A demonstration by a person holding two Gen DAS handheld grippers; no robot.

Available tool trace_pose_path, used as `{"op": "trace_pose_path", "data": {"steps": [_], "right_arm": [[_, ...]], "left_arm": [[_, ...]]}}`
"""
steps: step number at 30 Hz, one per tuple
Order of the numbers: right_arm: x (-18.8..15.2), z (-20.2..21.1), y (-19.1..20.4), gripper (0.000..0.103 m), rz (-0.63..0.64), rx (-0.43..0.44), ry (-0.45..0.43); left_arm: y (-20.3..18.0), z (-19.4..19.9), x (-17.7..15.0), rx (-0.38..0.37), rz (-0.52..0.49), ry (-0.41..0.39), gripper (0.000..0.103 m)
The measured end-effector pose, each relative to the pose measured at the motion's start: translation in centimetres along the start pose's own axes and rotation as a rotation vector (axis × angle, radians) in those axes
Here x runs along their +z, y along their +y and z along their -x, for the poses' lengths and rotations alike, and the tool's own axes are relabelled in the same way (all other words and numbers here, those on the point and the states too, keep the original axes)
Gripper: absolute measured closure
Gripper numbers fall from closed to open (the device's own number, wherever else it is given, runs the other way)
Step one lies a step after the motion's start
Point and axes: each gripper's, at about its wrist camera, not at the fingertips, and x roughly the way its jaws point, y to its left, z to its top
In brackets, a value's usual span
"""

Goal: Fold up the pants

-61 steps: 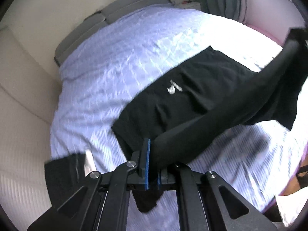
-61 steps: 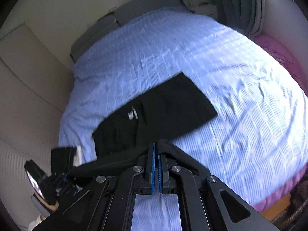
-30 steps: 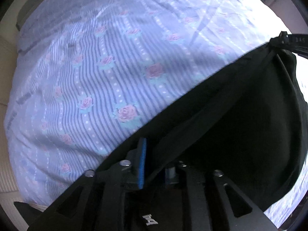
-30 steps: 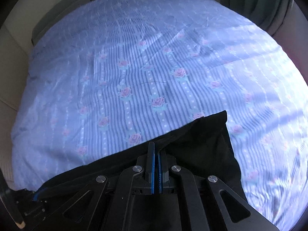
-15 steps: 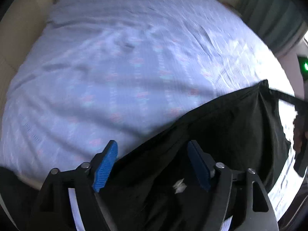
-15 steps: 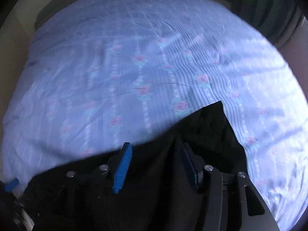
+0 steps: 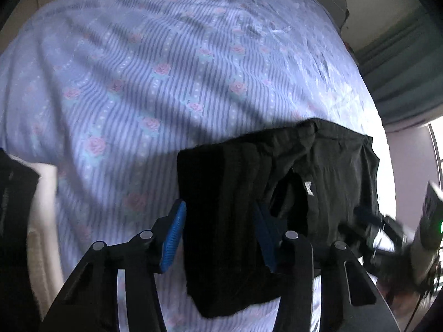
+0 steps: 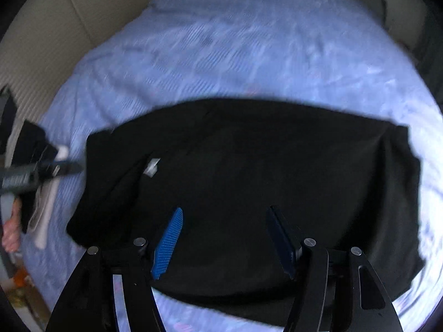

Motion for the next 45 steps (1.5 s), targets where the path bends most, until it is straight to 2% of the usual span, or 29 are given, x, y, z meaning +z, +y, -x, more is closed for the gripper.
{"op": "trace_pose_path", "data": {"steps": [5, 7, 9, 12, 16, 18, 21, 22, 24, 26, 27, 28, 32, 36, 37, 39, 42, 45], "right_arm": [[-0.7, -0.4, 0.7, 0.039, -0.025, -0.005, 0.03], [-0.5, -0.6, 0.7, 0.039, -0.024, -0.024, 0.025], [-0.3, -0.3, 0.2, 0.039, -0.028, -0.03, 0.017], [-0.2, 0.0, 0.2, 0.041, -0.027, -0.03, 0.002], [0.1, 0.6, 0.4, 0.041, -0.033, -0.023, -0.017], [0.3, 0.8, 0.7, 0.041, -0.036, -0.009, -0.03], [0.5, 0.8, 0.9, 0.041, -0.041, -0.007, -0.042], [0.5, 0.7, 0.9, 0.041, -0.043, -0.003, -0.043], [0.3, 1.0, 0.6, 0.041, -0.054, 0.006, -0.049], [0.1, 1.5, 0.0, 0.041, -0.063, 0.004, -0.061], [-0.2, 2.0, -0.6, 0.041, -0.074, 0.003, -0.074], [-0.5, 2.4, -1.1, 0.041, -0.081, 0.005, -0.081], [-2.4, 5.0, -3.8, 0.041, -0.087, 0.029, -0.113], [-5.1, 8.6, -6.8, 0.04, -0.069, 0.023, -0.159], [-5.9, 9.3, -7.5, 0.04, -0.069, 0.016, -0.164], [-8.0, 10.7, -9.3, 0.04, -0.073, 0.002, -0.17], [-10.9, 11.9, -11.5, 0.04, -0.094, -0.029, -0.175], [-13.9, 12.1, -13.5, 0.04, -0.103, -0.054, -0.15]], "left_arm": [[-1.1, -2.8, 2.0, 0.014, -0.044, 0.024, 0.055], [-1.7, -3.4, 2.1, 0.017, -0.064, 0.039, 0.073], [-1.8, -3.1, 2.1, 0.044, -0.058, 0.013, 0.086], [-1.0, -1.9, 1.9, 0.017, 0.002, -0.02, 0.09], [0.2, 0.0, 2.3, 0.035, 0.027, -0.069, 0.091], [0.4, -0.3, 2.9, 0.066, -0.003, -0.051, 0.09], [0.6, -1.6, 3.6, 0.114, -0.004, -0.016, 0.086], [0.3, -1.8, 3.6, 0.142, -0.029, -0.006, 0.079], [-0.7, -1.6, 3.4, 0.222, -0.085, -0.012, 0.07], [-2.1, -0.3, 2.8, 0.292, -0.174, -0.056, 0.063], [-3.2, 0.7, 2.2, 0.333, -0.237, -0.087, 0.053], [-4.3, 1.9, 1.4, 0.342, -0.292, -0.12, 0.047], [-9.0, 5.5, -2.2, 0.36, -0.48, -0.195, 0.035], [-15.6, 7.6, -7.8, 0.363, -0.695, -0.286, 0.028], [-17.1, 7.6, -8.6, 0.355, -0.736, -0.293, 0.026], [-20.5, 7.2, -11.9, 0.344, -0.892, -0.301, 0.026], [-24.6, 5.8, -16.2, 0.321, -1.072, -0.336, 0.026], [-27.9, 3.5, -19.6, 0.275, -1.191, -0.332, 0.026]]}}
